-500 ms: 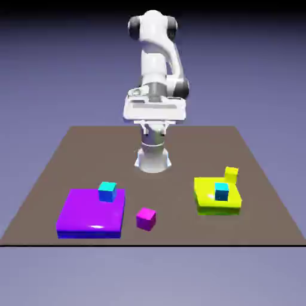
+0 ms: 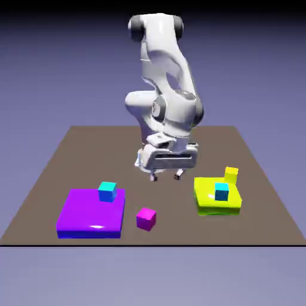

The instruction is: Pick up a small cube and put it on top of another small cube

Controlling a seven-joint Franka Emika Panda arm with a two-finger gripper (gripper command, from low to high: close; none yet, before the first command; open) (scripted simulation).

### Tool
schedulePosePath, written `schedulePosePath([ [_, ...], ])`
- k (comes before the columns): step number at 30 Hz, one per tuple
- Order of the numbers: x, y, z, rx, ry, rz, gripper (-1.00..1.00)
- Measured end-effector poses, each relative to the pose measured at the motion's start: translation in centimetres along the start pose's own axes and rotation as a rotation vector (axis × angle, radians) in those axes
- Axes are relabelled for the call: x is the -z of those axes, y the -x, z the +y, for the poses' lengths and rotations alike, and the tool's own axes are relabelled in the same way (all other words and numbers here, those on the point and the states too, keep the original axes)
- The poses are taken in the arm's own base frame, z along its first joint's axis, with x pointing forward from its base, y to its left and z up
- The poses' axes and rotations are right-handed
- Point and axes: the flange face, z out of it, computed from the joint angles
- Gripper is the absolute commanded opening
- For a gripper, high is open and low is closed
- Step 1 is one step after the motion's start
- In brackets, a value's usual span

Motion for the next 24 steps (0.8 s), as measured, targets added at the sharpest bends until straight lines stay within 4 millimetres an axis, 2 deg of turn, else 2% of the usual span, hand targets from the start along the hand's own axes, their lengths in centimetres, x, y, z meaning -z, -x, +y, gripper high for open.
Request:
schedulePosePath([
  [9, -8.2, -1.0, -4.1, 0.289, 0.321, -0.274, 0.00],
  [19, -16.5, -1.2, -7.3, 0.542, 0.655, -0.523, 0.00],
  [21, -16.8, -1.2, -7.4, 0.549, 0.665, -0.530, 0.00],
  [23, -21.2, 0.0, -5.0, 0.548, 0.665, -0.530, 0.00],
  [24, -22.0, 0.3, -4.5, 0.549, 0.664, -0.530, -1.00],
])
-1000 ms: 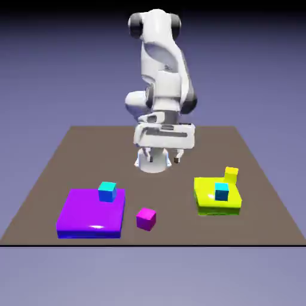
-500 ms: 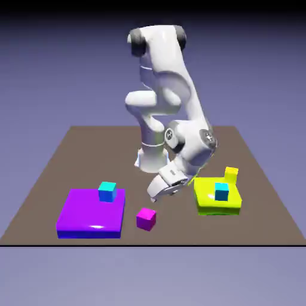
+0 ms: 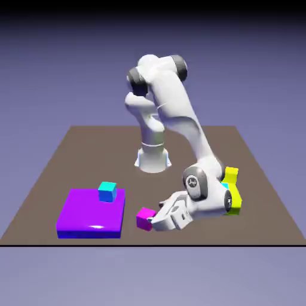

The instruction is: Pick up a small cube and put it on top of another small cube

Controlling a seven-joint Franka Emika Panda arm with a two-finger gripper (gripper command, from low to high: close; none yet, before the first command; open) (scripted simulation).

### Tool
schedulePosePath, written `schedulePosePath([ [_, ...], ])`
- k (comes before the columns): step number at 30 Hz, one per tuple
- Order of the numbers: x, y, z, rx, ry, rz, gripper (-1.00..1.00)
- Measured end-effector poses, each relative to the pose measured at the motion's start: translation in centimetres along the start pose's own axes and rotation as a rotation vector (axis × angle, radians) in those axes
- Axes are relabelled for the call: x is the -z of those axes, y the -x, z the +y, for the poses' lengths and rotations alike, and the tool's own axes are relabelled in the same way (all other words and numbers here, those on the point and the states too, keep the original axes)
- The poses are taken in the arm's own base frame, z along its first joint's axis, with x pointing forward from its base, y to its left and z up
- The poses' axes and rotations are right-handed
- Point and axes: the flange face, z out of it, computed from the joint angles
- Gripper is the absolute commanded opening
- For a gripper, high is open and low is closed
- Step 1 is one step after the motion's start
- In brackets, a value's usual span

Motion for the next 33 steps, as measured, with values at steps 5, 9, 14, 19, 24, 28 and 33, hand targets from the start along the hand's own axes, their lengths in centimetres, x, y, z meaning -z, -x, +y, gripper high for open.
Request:
schedulePosePath([
  [5, 5.6, 1.5, 1.6, 0.000, 0.010, -0.003, -1.00],
  [9, 3.8, 3.4, 4.2, -0.006, 0.066, -0.012, -1.00],
  [14, 1.7, 6.4, 7.9, -0.013, 0.098, -0.021, -1.00],
  [19, -0.3, 9.8, 11.2, -0.016, 0.090, -0.021, -1.00],
  [24, -2.4, 13.5, 13.5, -0.006, 0.043, -0.006, -1.00],
  [28, -3.5, 15.2, 14.3, 0.006, 0.007, 0.007, -1.00],
  [33, -9.5, 13.9, 13.1, 0.006, 0.008, 0.009, 1.00],
])
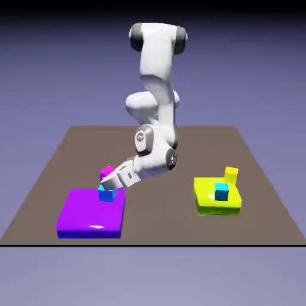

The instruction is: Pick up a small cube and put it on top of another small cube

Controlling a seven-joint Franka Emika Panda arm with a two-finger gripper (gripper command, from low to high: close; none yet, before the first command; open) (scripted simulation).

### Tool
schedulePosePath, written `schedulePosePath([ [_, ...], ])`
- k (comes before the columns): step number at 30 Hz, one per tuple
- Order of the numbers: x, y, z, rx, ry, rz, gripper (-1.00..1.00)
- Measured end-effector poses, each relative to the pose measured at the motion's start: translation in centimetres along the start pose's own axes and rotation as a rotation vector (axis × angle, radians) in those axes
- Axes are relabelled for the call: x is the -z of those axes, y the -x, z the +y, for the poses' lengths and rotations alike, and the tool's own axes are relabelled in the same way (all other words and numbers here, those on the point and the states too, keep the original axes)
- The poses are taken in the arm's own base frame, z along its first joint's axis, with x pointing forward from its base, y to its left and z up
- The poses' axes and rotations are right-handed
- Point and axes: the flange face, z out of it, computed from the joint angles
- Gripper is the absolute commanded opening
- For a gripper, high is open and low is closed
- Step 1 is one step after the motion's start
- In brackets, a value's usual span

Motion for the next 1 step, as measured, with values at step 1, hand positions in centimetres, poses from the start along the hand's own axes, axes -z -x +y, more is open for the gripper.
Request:
schedulePosePath([
  [1, 0.00, 0.00, 0.00, 0.000, 0.000, 0.000, 1.00],
])
